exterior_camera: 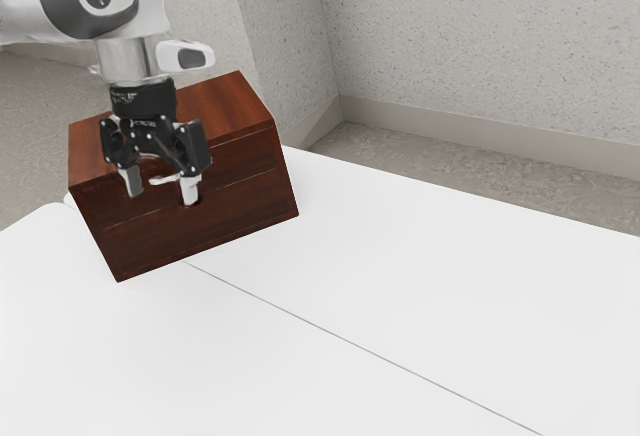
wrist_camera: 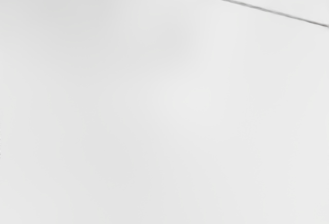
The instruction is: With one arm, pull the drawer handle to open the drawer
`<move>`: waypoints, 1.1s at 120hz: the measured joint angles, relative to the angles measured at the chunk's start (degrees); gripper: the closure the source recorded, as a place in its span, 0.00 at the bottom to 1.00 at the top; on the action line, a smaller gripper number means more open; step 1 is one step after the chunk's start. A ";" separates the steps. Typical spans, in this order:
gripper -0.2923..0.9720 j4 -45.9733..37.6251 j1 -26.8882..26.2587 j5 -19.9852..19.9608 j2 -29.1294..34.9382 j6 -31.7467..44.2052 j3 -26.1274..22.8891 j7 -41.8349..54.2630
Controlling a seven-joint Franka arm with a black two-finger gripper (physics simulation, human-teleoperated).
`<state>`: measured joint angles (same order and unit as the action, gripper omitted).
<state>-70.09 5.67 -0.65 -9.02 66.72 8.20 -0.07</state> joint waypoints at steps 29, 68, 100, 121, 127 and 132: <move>0.23 3.24 0.51 -0.20 2.36 11.76 -0.30 1.31; 0.23 6.99 0.36 4.14 18.11 6.80 -1.88 9.74; 0.23 5.38 -0.39 10.40 3.39 18.21 0.01 20.85; 0.23 4.57 1.55 10.86 -1.24 25.69 1.40 27.21; 0.24 3.96 1.51 10.55 -1.60 27.47 1.49 28.79; 0.25 2.36 1.60 10.33 -1.86 29.32 1.57 30.08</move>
<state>-67.73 7.27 9.68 -10.87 96.04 9.77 30.01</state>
